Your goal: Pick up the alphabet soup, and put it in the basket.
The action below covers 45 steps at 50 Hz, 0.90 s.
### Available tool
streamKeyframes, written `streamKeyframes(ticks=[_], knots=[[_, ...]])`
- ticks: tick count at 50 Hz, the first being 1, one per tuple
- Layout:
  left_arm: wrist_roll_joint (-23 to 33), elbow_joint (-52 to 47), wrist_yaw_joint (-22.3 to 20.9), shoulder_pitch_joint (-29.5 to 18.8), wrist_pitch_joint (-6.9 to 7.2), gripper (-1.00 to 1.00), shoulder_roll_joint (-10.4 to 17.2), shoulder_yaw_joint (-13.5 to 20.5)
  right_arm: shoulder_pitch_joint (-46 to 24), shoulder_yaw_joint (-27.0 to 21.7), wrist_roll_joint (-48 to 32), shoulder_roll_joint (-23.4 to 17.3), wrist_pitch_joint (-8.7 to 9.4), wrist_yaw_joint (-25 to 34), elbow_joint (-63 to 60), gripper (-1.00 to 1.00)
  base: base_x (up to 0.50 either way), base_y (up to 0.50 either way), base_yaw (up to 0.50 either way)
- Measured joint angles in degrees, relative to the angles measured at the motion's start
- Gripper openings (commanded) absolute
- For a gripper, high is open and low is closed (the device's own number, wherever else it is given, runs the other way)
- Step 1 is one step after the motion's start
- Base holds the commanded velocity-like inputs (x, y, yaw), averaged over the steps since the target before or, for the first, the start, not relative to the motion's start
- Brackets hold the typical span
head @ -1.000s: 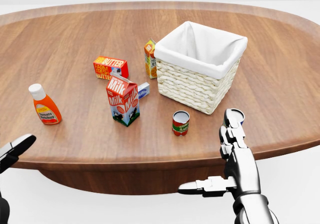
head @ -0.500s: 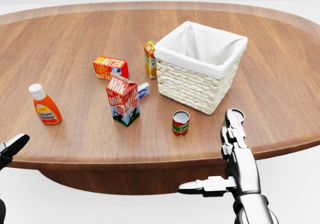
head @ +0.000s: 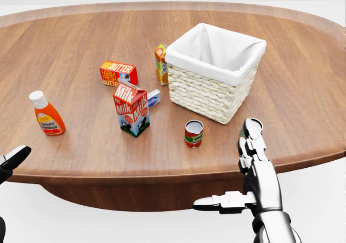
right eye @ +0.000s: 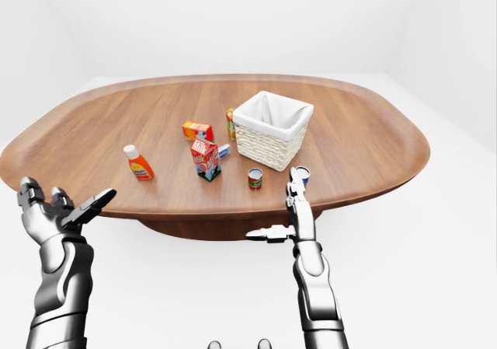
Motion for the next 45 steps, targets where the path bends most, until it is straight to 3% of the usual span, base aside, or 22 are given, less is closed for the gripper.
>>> streamKeyframes(ticks=[45], knots=[[0.9, -0.5, 0.4, 0.3, 0.00, 1.00, -0.1, 0.0, 0.1, -0.1, 1.4, -0.1, -0.42, 0.5, 0.2, 1.00, 0.00, -0.22, 0.00]])
